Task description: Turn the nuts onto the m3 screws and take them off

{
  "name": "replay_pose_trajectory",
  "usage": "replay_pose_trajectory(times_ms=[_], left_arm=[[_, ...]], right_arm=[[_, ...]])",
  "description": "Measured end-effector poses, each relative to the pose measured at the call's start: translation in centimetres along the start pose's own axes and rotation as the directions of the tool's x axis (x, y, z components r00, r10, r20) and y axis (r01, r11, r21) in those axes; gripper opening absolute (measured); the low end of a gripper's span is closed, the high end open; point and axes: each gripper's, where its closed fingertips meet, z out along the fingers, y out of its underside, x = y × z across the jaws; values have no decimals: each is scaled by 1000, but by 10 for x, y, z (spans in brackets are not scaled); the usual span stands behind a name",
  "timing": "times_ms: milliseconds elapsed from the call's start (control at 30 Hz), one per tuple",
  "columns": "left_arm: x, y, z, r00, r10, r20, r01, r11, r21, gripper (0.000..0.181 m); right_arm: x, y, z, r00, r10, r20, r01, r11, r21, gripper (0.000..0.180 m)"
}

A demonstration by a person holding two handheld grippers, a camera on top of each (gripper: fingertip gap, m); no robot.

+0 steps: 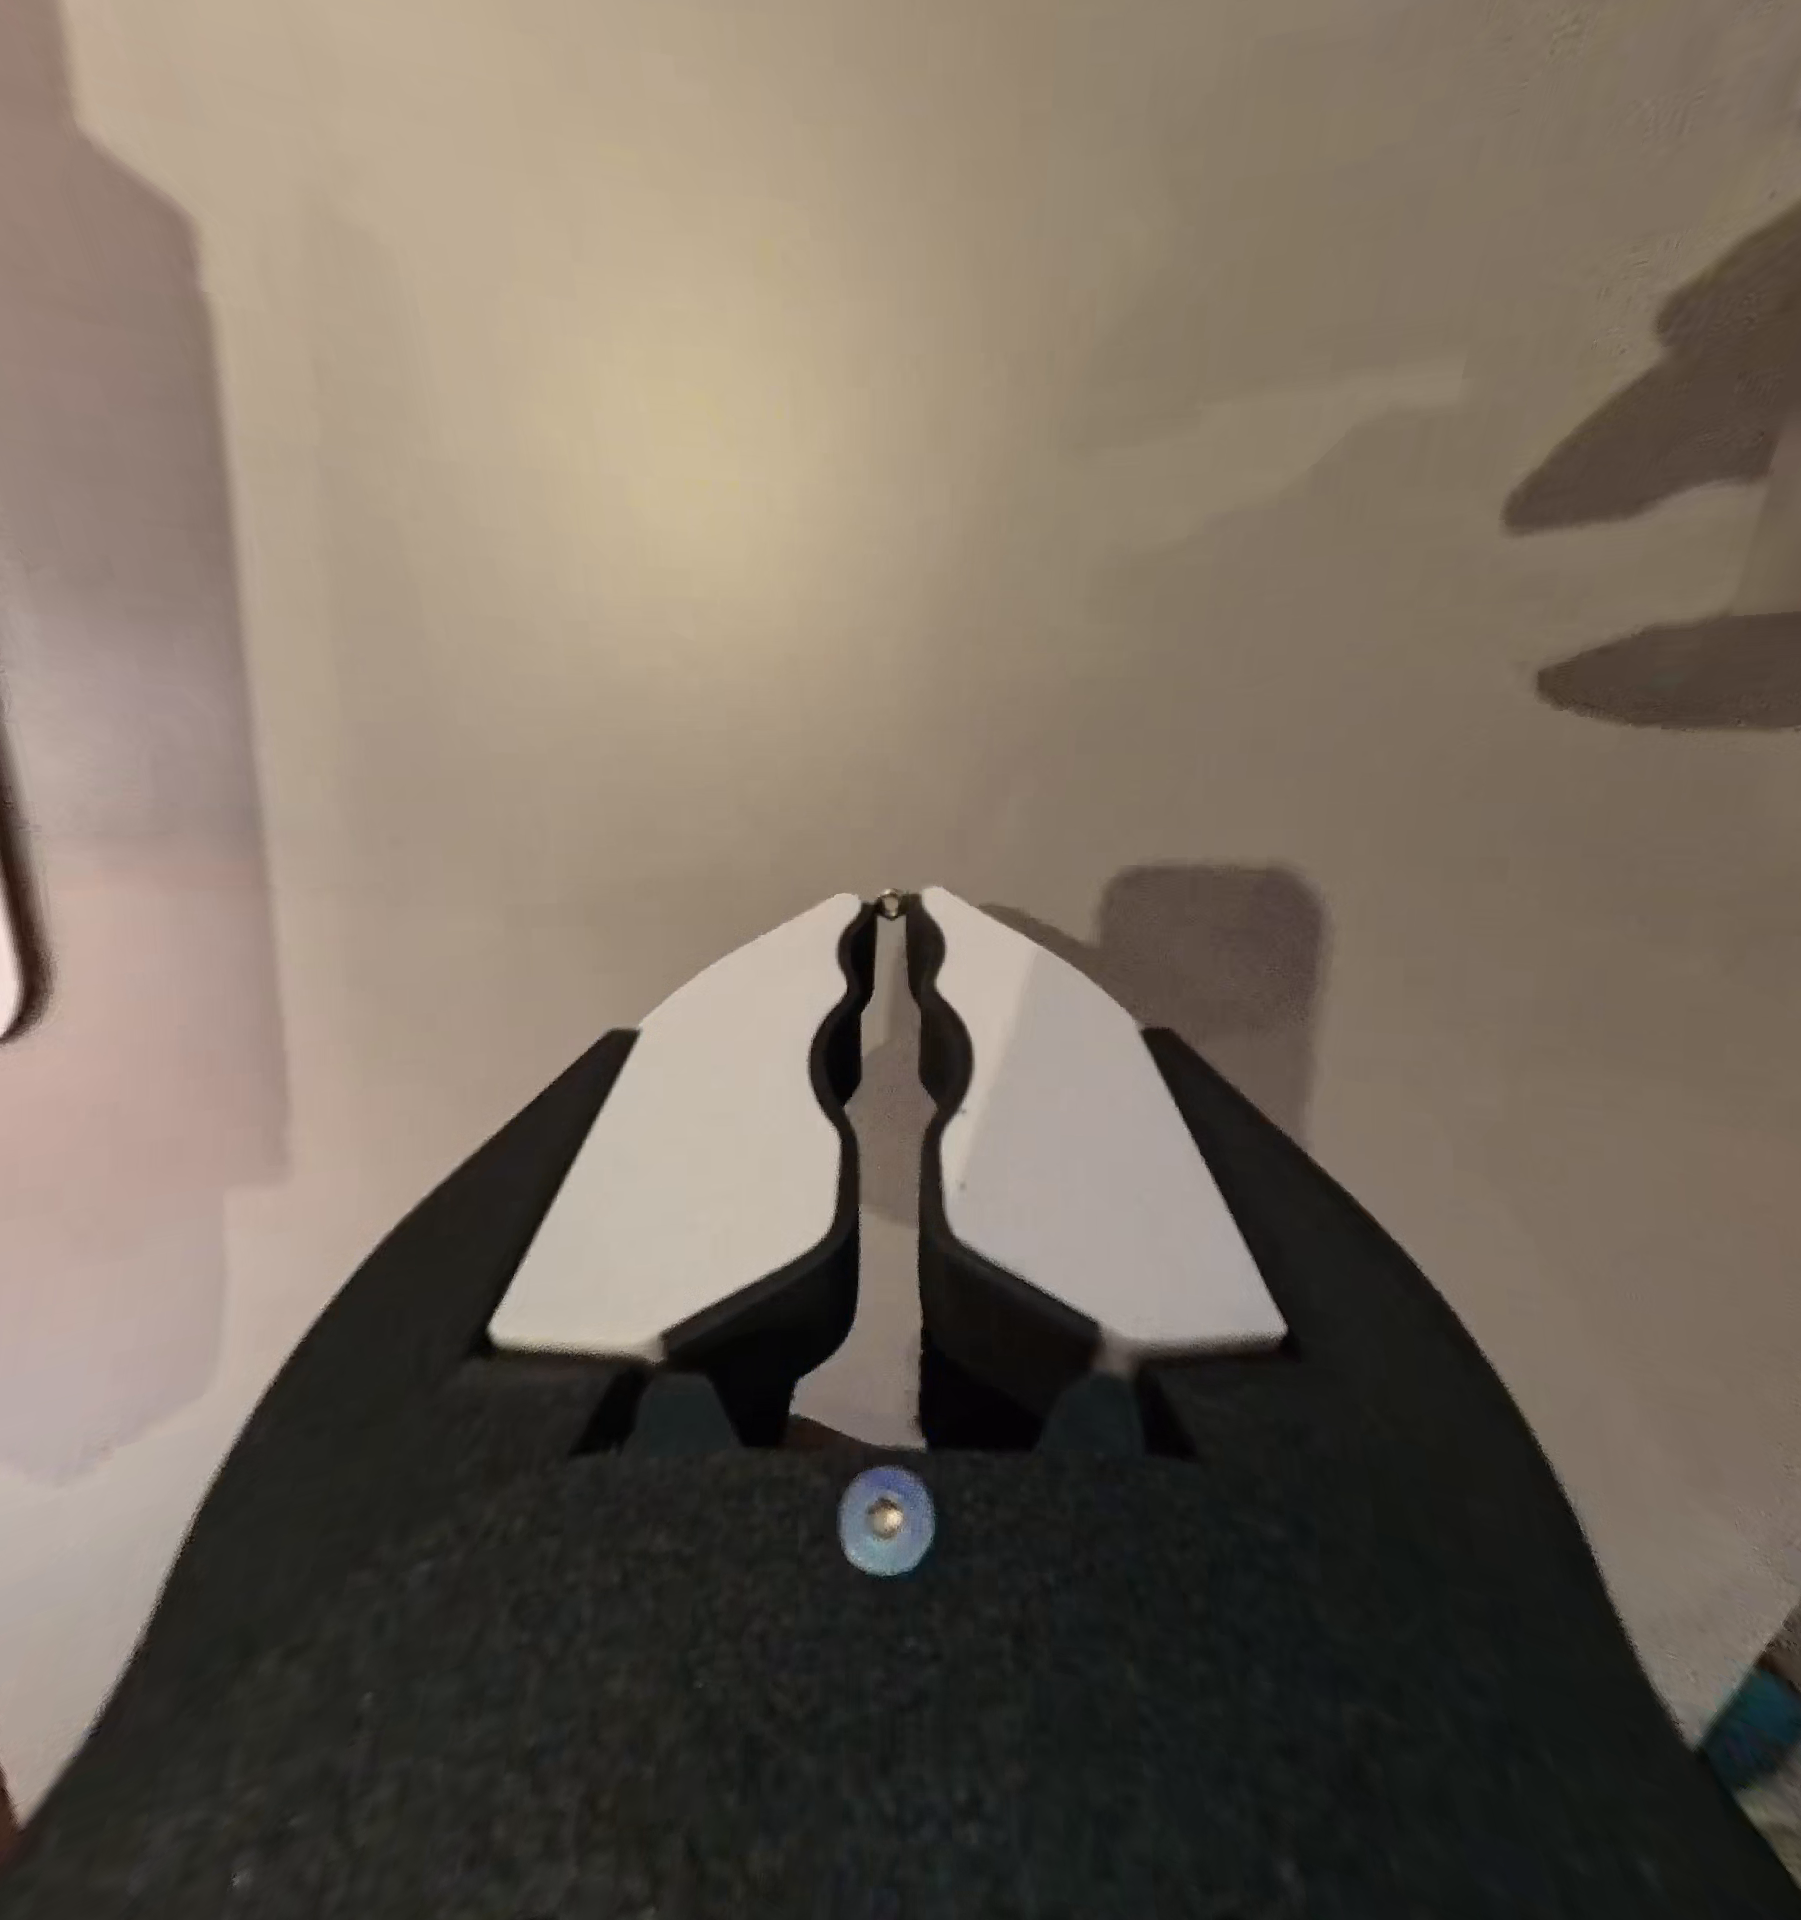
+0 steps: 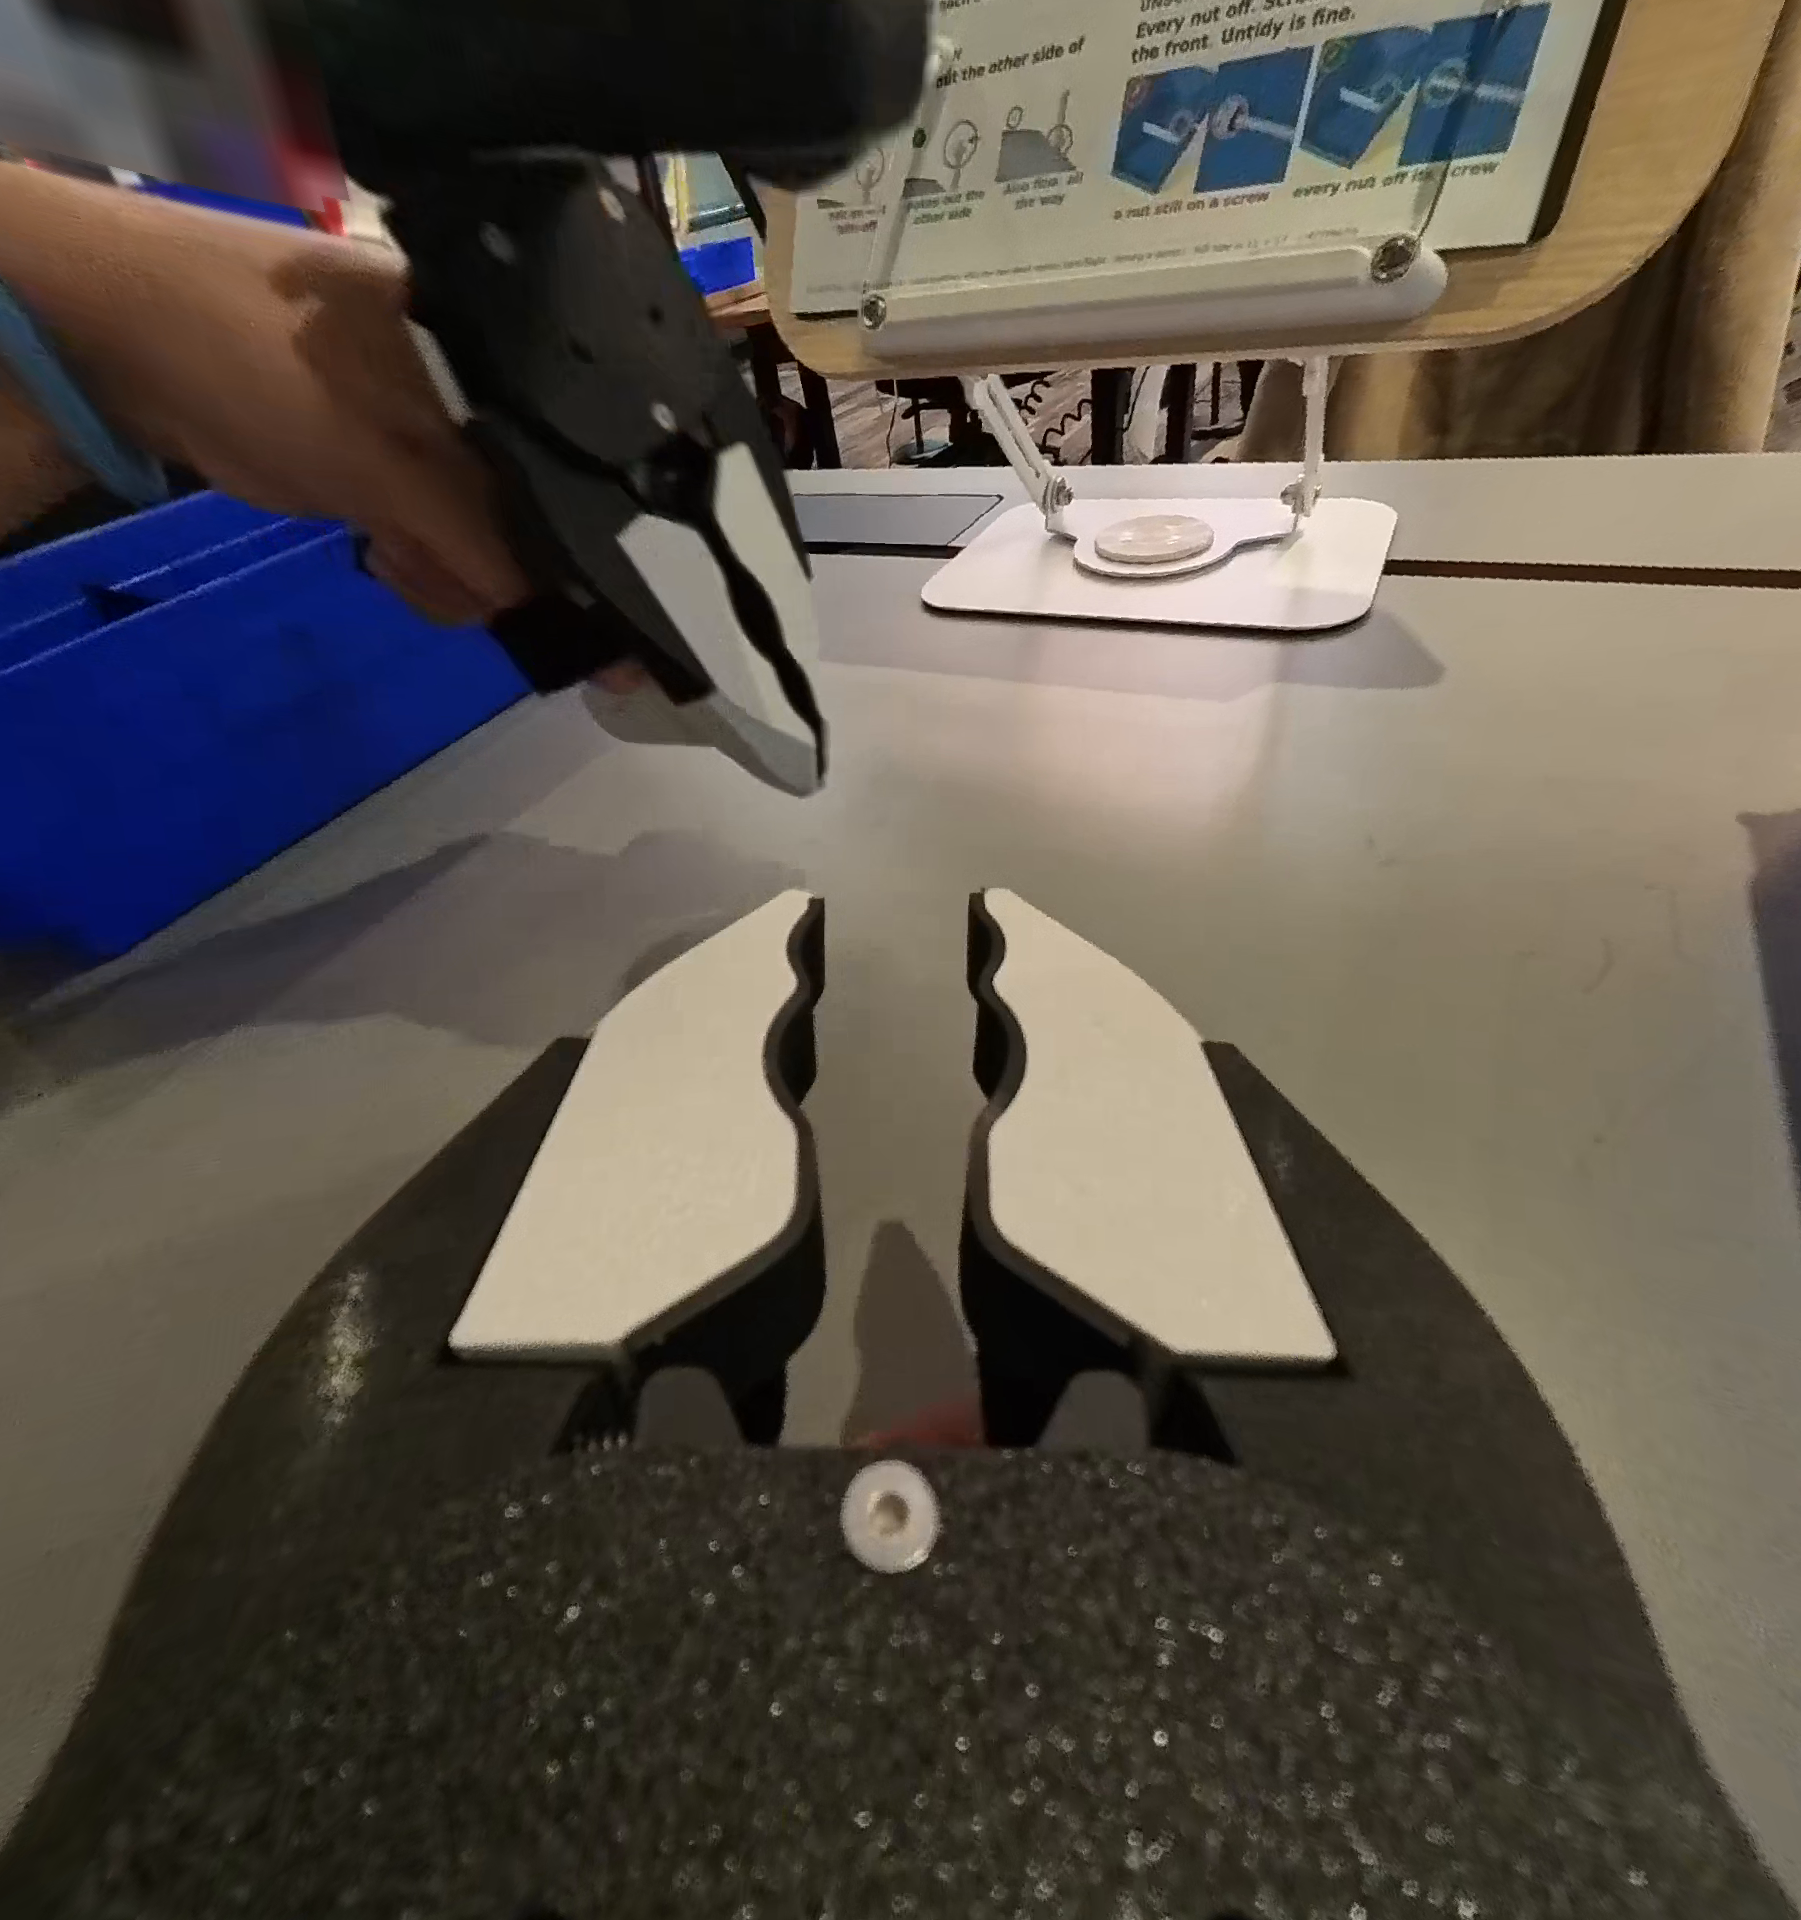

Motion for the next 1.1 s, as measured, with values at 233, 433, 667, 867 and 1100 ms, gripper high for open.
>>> replay_pose_trajectory(times_ms=[233, 433, 667, 867, 1100], left_arm=[[0, 10, 17, 1000, -15, -12, 14, 999, -53, 5], [0, 17, 25, 1000, -24, -5, 24, 998, -66, 5], [3, 21, 31, 1000, -3, -11, 2, 996, -87, 11], [5, 18, 20, 1000, 23, 11, -22, 997, -73, 24], [16, 8, -45, 989, -119, 93, 100, 977, 187, 38]], right_arm=[[-2, 1, 1, 1000, -25, -3, 25, 1000, -9, 26], [-1, 1, 1, 1000, -7, 3, 7, 1000, -13, 25], [-1, 1, 1, 1000, -9, -1, 9, 1000, -9, 25], [-1, -1, -1, 1000, -17, -5, 17, 1000, 10, 25], [-2, 0, 0, 1000, -27, -4, 27, 1000, 1, 25]])
